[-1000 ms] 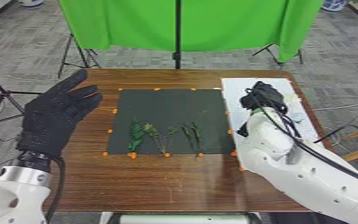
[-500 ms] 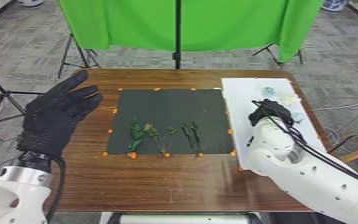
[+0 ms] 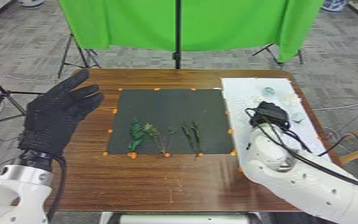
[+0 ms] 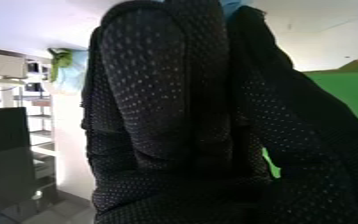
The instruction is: Arrange flowers
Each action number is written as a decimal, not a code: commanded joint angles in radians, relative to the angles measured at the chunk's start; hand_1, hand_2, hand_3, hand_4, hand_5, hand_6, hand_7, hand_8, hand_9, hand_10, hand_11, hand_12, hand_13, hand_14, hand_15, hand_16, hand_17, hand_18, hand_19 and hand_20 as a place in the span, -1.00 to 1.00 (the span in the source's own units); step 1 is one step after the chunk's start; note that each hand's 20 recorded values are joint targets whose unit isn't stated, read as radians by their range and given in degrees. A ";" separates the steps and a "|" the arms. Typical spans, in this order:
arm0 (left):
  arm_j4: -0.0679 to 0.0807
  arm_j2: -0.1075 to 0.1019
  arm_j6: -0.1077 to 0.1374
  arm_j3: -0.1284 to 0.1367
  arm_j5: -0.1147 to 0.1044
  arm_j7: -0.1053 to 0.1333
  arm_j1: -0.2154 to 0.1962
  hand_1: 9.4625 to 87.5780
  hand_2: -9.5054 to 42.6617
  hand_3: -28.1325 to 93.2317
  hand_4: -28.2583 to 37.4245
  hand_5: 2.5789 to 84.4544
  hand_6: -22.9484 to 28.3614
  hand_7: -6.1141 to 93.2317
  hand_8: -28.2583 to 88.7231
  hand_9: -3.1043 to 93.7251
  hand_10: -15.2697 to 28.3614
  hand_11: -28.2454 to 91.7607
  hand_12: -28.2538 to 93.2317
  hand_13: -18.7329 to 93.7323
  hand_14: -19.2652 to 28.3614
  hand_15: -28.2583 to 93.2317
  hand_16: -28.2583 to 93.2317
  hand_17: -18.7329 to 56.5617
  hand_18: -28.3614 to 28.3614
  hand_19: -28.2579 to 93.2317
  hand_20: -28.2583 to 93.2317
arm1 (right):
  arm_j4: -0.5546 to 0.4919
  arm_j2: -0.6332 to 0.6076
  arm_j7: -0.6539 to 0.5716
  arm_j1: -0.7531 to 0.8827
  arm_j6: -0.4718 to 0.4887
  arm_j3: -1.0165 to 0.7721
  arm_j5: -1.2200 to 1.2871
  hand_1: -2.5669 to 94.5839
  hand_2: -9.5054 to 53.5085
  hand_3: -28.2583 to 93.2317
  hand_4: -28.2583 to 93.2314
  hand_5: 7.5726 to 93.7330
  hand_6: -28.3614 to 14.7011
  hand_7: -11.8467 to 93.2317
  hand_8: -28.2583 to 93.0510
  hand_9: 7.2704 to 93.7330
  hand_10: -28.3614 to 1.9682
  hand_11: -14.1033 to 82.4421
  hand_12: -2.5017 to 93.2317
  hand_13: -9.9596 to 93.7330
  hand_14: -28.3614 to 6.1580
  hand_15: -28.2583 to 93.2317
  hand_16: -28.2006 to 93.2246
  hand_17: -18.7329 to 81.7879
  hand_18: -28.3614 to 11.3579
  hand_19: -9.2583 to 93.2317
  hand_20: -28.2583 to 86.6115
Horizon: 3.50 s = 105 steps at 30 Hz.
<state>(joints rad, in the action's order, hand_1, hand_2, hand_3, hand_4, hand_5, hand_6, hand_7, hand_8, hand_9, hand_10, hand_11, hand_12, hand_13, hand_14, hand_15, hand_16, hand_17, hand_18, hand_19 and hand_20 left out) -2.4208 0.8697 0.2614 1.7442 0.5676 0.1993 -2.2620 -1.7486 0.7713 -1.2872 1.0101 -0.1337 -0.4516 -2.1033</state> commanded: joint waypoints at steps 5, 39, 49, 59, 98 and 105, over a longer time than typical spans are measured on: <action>-0.007 0.000 -0.009 0.000 0.010 -0.015 0.005 -0.61 -0.36 0.77 -0.75 -0.15 0.28 -0.55 -0.70 -0.23 0.70 -0.03 -0.34 -0.26 1.00 0.31 -0.68 -0.78 0.85 0.37 -0.27 | -0.066 0.008 0.026 -0.060 -0.068 0.050 -0.086 0.24 -1.00 0.65 -1.00 0.86 0.23 -0.45 -0.44 1.00 0.39 -0.28 -0.39 0.95 0.39 0.28 -0.22 0.18 -0.46 0.97 -0.82; 0.078 -0.109 -0.106 -0.157 -0.003 0.034 0.307 -0.61 -0.37 0.77 -0.75 -0.15 0.28 -0.55 -0.70 -0.23 0.70 -0.03 -0.34 -0.26 1.00 0.31 -0.68 -0.77 0.86 0.38 -0.26 | 0.053 0.484 0.336 -0.599 -0.400 0.635 0.277 0.18 -1.00 0.67 -1.00 0.83 0.32 -0.43 -0.44 1.00 0.37 -0.26 -0.39 0.93 0.49 0.33 -0.19 0.04 -0.37 0.92 -0.69; 0.109 -0.074 -0.167 -0.164 0.000 -0.060 0.357 -0.61 -0.37 0.77 -0.75 -0.15 0.28 -0.55 -0.69 -0.23 0.70 -0.03 -0.34 -0.25 1.00 0.31 -0.68 -0.77 0.85 0.38 -0.26 | 0.063 0.504 0.386 -0.577 -0.353 0.657 0.342 0.16 -1.00 0.63 -1.00 0.82 0.45 -0.42 -0.49 1.00 0.44 -0.28 -0.42 0.88 0.54 0.38 -0.19 -0.03 -0.33 0.85 -0.58; 0.126 -0.064 -0.195 -0.175 0.001 -0.088 0.389 -0.61 -0.37 0.77 -0.75 -0.15 0.28 -0.55 -0.69 -0.23 0.71 -0.04 -0.34 -0.25 1.00 0.31 -0.68 -0.77 0.85 0.38 -0.26 | 0.062 0.494 0.449 -0.572 -0.339 0.627 0.542 0.15 -1.00 0.53 -1.00 0.76 0.65 -0.45 -0.56 0.99 0.69 -0.51 -0.45 0.84 0.59 0.42 -0.21 -0.08 -0.28 0.72 -0.31; 0.091 -0.068 -0.166 -0.114 0.002 -0.066 0.284 -0.61 -0.37 0.77 -0.75 -0.15 0.28 -0.55 -0.70 -0.23 0.70 -0.03 -0.34 -0.26 1.00 0.31 -0.68 -0.78 0.86 0.37 -0.25 | 0.032 0.485 0.473 -0.578 -0.342 0.580 0.668 -0.01 -0.94 0.59 -1.00 0.22 0.59 -0.43 -0.79 0.62 0.60 -0.43 -0.69 0.76 0.49 0.47 -0.26 -0.13 -0.31 0.75 -0.23; 0.015 -0.079 -0.071 0.005 -0.003 0.048 0.078 -0.61 -0.37 0.77 -0.75 -0.15 0.28 -0.55 -0.70 -0.23 0.70 -0.03 -0.35 -0.26 1.00 0.31 -0.68 -0.78 0.86 0.38 -0.25 | -0.012 0.434 0.542 -0.569 -0.344 0.511 0.640 -0.04 -0.93 0.63 -1.00 0.28 0.55 -0.43 -0.77 0.68 0.48 -0.39 -0.69 0.77 0.46 0.47 -0.26 -0.12 -0.35 0.76 -0.23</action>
<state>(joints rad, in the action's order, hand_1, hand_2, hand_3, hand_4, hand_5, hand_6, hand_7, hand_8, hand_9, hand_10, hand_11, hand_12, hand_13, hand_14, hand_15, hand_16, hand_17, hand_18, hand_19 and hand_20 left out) -2.3441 0.7960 0.1090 1.6544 0.5699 0.1665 -1.9961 -1.7122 1.2560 -0.8015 0.4446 -0.4972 0.1605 -1.4277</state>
